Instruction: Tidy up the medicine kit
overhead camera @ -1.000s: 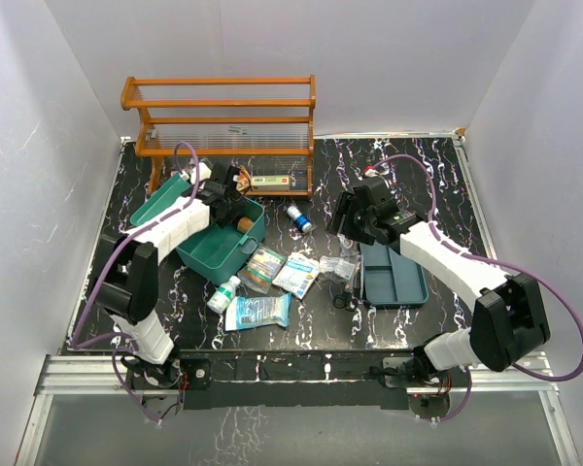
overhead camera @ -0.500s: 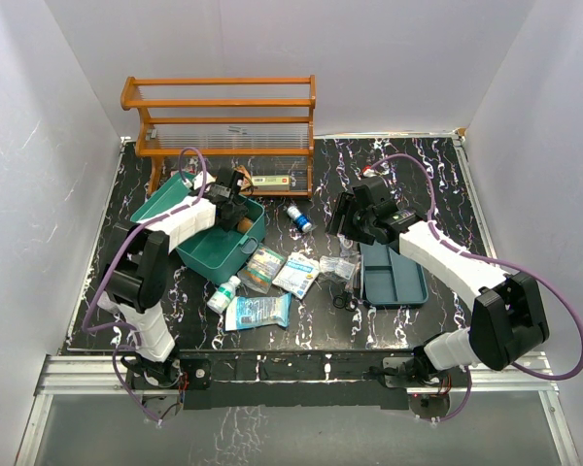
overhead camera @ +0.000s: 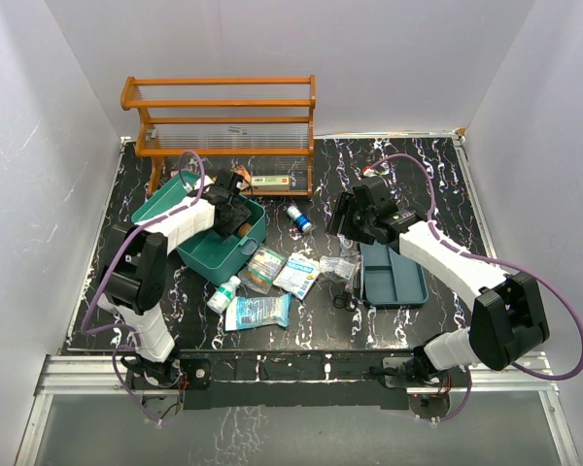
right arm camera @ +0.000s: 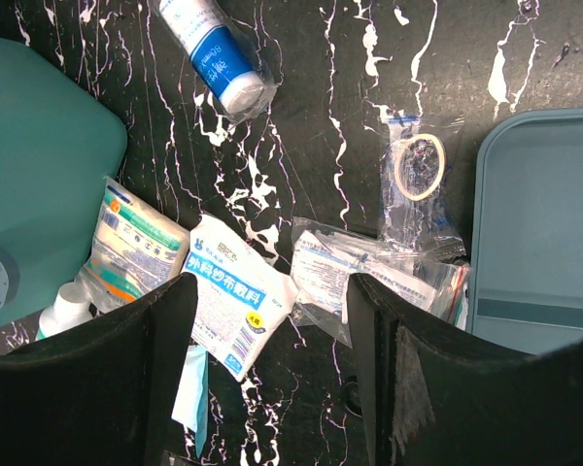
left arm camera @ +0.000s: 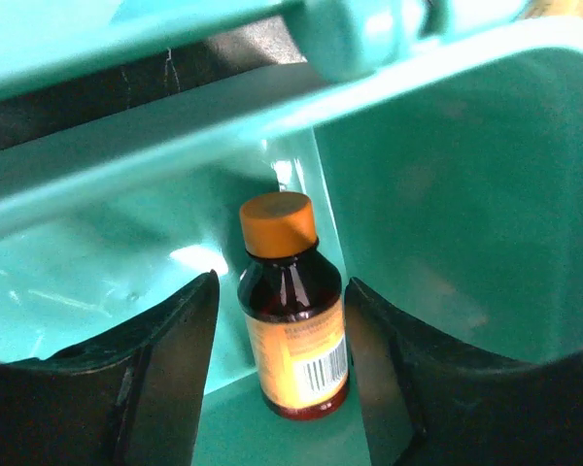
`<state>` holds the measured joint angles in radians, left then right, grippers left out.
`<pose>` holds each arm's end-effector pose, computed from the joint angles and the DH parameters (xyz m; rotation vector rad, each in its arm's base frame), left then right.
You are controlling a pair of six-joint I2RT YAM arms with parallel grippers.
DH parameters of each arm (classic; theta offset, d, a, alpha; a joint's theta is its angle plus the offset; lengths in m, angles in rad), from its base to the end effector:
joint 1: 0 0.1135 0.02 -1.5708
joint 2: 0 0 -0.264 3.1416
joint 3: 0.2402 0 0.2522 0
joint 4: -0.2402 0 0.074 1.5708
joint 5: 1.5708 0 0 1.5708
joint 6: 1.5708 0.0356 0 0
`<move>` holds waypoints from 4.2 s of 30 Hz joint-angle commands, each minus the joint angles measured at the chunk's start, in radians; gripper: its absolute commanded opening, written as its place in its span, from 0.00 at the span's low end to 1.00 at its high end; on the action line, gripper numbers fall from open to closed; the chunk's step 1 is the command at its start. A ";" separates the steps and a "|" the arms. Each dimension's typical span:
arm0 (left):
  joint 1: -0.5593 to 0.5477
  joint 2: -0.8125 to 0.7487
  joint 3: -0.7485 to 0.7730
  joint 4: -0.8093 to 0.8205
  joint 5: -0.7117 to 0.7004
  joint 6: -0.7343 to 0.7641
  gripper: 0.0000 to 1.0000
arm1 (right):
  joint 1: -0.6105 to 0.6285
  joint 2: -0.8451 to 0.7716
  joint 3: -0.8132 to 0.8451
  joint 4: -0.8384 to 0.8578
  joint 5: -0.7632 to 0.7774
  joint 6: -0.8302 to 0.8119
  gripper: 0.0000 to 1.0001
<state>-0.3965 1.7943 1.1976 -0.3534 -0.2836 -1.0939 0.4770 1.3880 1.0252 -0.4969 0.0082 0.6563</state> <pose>0.3523 -0.1367 0.1949 -0.9562 2.2972 -0.2798 0.2612 0.1346 0.2592 0.2271 2.4833 0.4884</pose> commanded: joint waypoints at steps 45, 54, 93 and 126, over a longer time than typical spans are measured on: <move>-0.003 -0.895 -0.200 -0.457 0.715 1.505 0.88 | 0.005 -0.037 -0.063 0.217 0.025 -0.007 0.61; -0.083 -0.817 -0.138 -0.340 0.516 1.362 0.70 | 0.004 -0.020 -0.053 0.218 0.049 -0.004 0.61; -0.579 -0.345 -0.222 -0.565 -0.291 0.430 0.64 | 0.004 0.000 -0.058 0.192 0.077 -0.057 0.61; -0.551 -0.347 -0.354 -0.331 -0.218 0.479 0.46 | 0.004 -0.003 -0.056 0.176 0.091 -0.050 0.60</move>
<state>-0.9169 1.4609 0.8528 -0.6983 -0.5007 -0.5999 0.4778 1.4094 0.9573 -0.3401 0.0803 0.6075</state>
